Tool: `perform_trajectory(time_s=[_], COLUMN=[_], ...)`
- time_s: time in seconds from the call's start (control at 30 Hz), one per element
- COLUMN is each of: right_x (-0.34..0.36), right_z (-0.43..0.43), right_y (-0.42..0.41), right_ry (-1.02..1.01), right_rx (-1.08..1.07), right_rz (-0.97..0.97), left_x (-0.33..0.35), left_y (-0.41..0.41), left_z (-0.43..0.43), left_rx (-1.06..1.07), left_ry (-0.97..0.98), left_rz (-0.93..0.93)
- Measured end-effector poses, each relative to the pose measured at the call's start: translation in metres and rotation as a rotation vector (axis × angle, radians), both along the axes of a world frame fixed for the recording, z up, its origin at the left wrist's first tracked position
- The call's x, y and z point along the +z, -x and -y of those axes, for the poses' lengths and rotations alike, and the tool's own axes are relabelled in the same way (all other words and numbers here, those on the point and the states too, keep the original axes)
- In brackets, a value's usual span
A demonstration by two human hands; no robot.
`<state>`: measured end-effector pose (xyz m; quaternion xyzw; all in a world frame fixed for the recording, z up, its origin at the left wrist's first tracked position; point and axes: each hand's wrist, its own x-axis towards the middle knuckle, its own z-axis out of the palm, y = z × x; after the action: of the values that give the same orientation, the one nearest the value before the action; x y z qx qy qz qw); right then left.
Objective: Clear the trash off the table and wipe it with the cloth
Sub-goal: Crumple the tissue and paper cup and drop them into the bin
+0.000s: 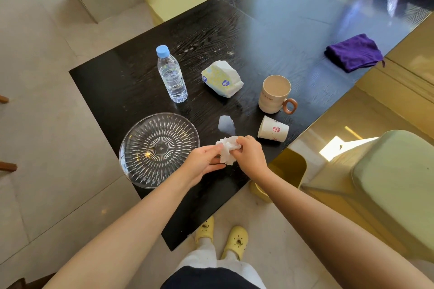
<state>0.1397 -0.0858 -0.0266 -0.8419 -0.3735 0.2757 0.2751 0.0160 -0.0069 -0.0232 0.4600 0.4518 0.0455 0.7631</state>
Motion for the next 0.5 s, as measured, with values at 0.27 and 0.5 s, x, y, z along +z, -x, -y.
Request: perform_trajectory(time_s=[0.27, 0.5], right_x=[0.025, 0.028], right_z=[0.007, 0.021], right_y=[0.001, -0.014], right_ry=[-0.081, -0.185], right_rx=[0.163, 0.346], right_rz=[0.01, 0.246], left_x=[0.007, 0.022], left_y=[-0.016, -0.024], left_z=[-0.005, -0.019], left_rx=[0.108, -0.011], left_ry=[0.018, 0.125], left_rz=[-0.017, 0.065])
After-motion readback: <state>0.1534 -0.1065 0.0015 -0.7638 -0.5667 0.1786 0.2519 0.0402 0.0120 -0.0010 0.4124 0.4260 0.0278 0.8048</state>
